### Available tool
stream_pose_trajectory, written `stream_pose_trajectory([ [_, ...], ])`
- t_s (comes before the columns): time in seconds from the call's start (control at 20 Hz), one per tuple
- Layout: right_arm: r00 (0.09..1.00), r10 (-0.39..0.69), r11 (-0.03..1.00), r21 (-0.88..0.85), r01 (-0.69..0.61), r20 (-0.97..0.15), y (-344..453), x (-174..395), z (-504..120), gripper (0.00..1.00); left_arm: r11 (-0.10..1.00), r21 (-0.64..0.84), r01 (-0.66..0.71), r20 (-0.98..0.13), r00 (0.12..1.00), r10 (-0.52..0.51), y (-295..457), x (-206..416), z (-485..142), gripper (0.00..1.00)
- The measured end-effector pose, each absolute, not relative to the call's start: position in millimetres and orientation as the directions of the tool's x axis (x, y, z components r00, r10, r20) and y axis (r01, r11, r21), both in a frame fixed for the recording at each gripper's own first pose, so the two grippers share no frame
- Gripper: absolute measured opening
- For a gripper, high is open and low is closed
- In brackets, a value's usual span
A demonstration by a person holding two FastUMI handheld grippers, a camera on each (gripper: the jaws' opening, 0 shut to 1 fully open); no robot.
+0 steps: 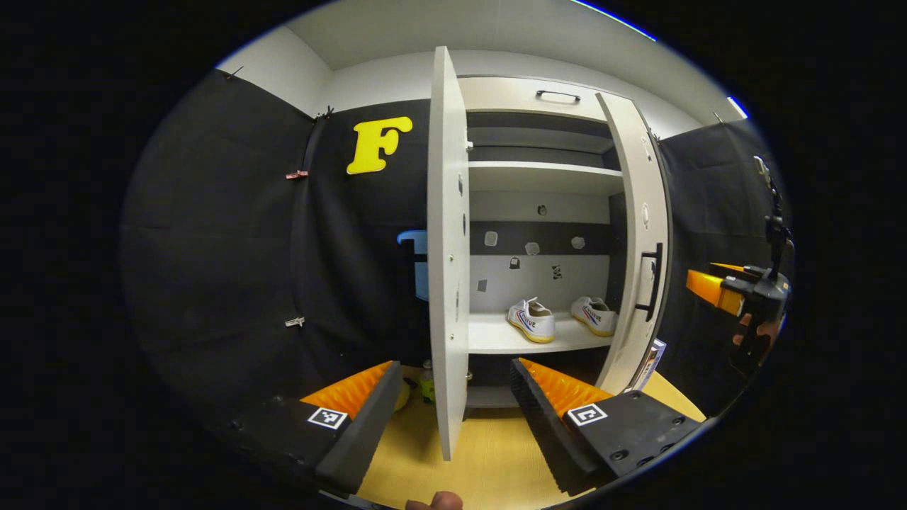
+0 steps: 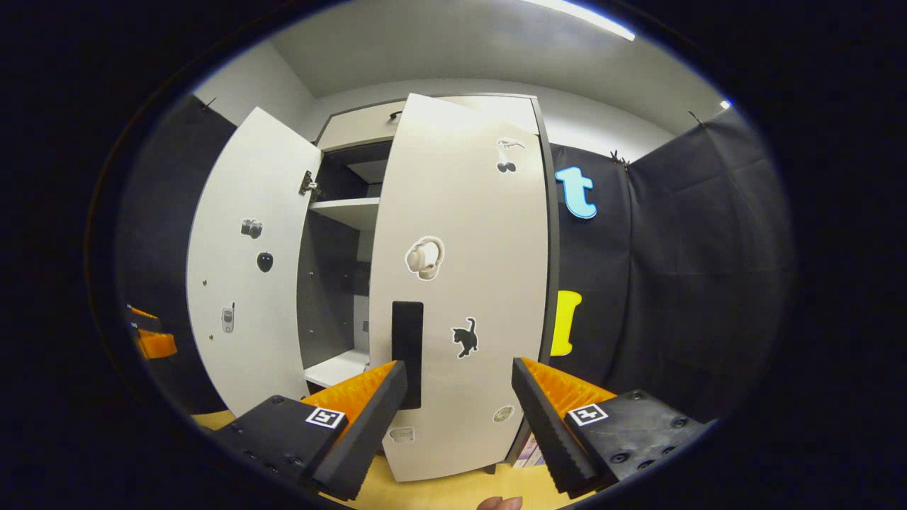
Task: Grab one shoe with the right hand and put it into the shoe cabinet, grab the other shoe with the left hand and put it into the shoe cabinet; then close the right door with the right hand and the left door with the left hand.
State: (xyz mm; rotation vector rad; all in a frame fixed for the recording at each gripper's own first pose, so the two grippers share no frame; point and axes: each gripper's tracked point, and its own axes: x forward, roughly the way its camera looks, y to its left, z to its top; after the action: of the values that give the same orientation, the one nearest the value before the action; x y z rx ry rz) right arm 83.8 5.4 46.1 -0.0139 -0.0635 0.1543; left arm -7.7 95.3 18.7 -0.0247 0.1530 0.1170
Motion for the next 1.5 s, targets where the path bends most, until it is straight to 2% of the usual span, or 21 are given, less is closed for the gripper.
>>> stream_pose_trajectory([
  [0.15,0.973,0.230,0.967,0.111,-0.231,0.022,31.0,68.0,35.5,0.98,0.989,-0.014,-0.145,-0.136,0.980,0.142,119.9,2.7,24.2,0.96],
  [0.3,0.974,0.223,0.973,0.072,-0.221,-0.029,32.5,62.6,20.4,0.98,0.985,-0.024,-0.173,-0.118,0.978,0.169,147.0,12.4,30.9,0.96],
  [0.55,0.977,0.212,0.973,0.096,-0.211,-0.003,36.9,50.5,26.3,0.97,0.974,-0.024,-0.227,-0.090,0.970,0.224,187.2,40.0,27.7,0.96],
  [0.85,0.986,0.165,0.976,0.148,-0.162,-0.010,25.0,47.4,24.3,0.97,0.976,-0.007,-0.219,-0.080,0.973,0.217,207.2,77.5,25.8,0.95],
  [1.5,0.996,0.051,0.992,0.119,-0.042,-0.073,-7.7,58.3,10.6,0.97,0.979,-0.034,-0.199,-0.079,0.977,0.196,185.3,78.3,35.0,0.92],
])
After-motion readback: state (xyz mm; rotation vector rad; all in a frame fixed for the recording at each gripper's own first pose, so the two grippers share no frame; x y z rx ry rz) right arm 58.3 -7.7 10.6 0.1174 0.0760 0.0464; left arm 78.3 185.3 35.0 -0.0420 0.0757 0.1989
